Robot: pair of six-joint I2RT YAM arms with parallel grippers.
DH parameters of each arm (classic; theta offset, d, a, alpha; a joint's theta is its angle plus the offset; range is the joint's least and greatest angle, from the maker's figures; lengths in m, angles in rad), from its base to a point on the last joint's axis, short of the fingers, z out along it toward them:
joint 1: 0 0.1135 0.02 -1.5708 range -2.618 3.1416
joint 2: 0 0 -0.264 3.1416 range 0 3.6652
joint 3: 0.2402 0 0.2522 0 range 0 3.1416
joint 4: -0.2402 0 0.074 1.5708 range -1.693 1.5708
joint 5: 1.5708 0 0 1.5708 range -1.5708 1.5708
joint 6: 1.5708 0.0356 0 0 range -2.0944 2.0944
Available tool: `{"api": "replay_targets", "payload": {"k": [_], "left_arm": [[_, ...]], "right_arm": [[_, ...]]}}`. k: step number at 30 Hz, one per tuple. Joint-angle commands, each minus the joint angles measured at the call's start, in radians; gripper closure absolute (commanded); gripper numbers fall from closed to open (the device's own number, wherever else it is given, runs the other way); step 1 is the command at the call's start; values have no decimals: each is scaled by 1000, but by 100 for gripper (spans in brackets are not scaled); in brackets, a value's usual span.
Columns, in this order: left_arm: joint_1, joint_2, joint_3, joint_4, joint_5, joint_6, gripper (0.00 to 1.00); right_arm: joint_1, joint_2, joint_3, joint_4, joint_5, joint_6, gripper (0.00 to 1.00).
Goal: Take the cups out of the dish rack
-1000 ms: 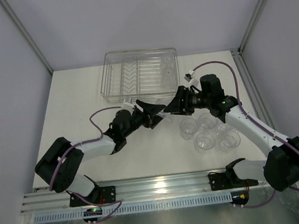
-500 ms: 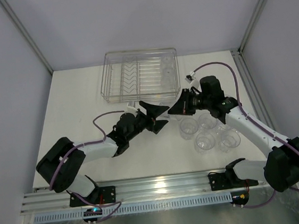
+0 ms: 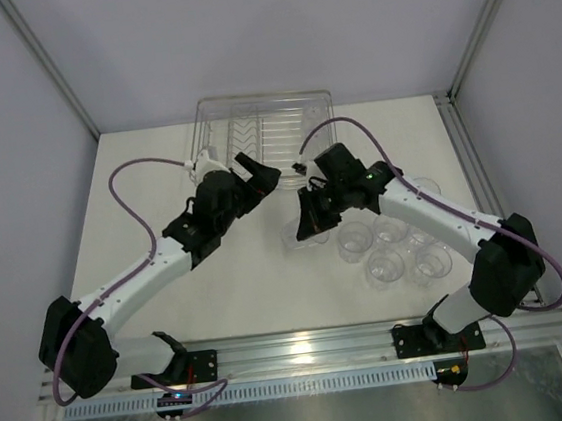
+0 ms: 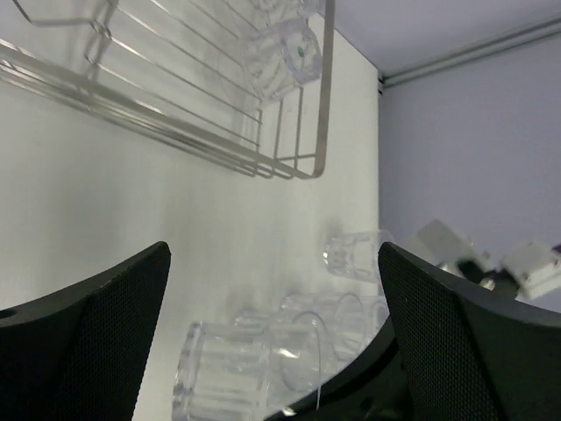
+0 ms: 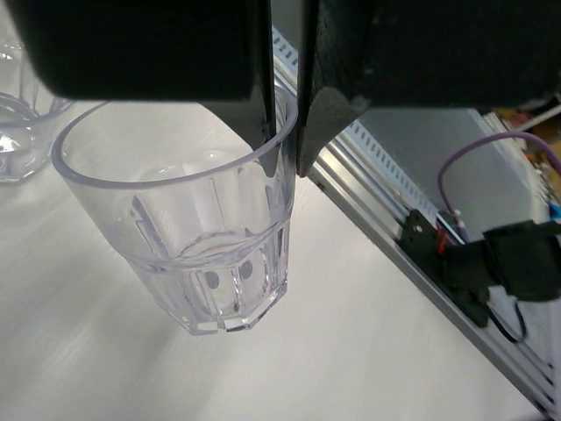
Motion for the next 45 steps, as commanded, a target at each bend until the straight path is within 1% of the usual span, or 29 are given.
{"api": "replay_targets", "payload": {"k": [1,5,8,11,15,17,23,25,26,27,28,29,30,31,33,35,36,37,38,40,41,43,44,45], "left_arm": [[22,29,105,-202,-136,279,0],[39,72,173,-254,-172,397,0],[54,100,196,-242,-191,475,0],[74,139,229,-232,-195,546,0],[102,209,289,-228,-186,594,0],[123,250,317,-216,-156,603,0],[153,350,383,-137,-74,655,0],[156,405,438,-145,-61,675,0],[156,423,458,-145,-42,684,0],[156,443,480,-150,-25,692,0],[156,478,521,-157,-21,700,0],[156,498,541,-163,-15,706,0],[156,531,576,-163,-1,717,0],[156,548,598,-163,4,723,0],[156,574,633,-156,16,733,0],[156,618,685,-127,44,753,0],[156,640,704,-113,56,761,0],[156,660,722,-101,93,770,0],[156,704,763,-91,111,783,0],[156,747,802,-65,154,790,0],[156,793,840,-53,189,795,0],[156,839,874,-36,222,790,0],[156,859,888,-36,264,787,0],[156,897,911,-7,281,777,0]], "right_arm": [[122,51,108,-198,158,-115,96],[202,114,122,-290,301,-104,96],[248,120,96,-336,391,-77,96],[293,117,58,-362,444,-50,96],[339,123,7,-378,475,-15,96],[359,121,-23,-378,487,0,96],[382,79,-100,-372,487,52,96],[385,60,-106,-378,487,60,94],[385,54,-106,-381,487,62,87],[385,49,-99,-386,487,65,68],[385,40,-94,-386,485,63,60],[385,22,-83,-393,479,63,47],[385,-1,-57,-398,444,59,42],[383,-1,-42,-399,426,59,38],[385,-55,18,-395,372,51,29],[385,-107,73,-398,331,40,24],[385,-124,135,-399,327,40,23],[383,-142,171,-404,346,45,22],[370,-158,205,-418,407,52,18],[330,-194,295,-441,487,80,15],[257,-205,321,-471,575,95,12],[155,-240,352,-487,596,123,11],[93,-254,349,-482,600,126,10],[2,-267,336,-476,588,126,9]]}}
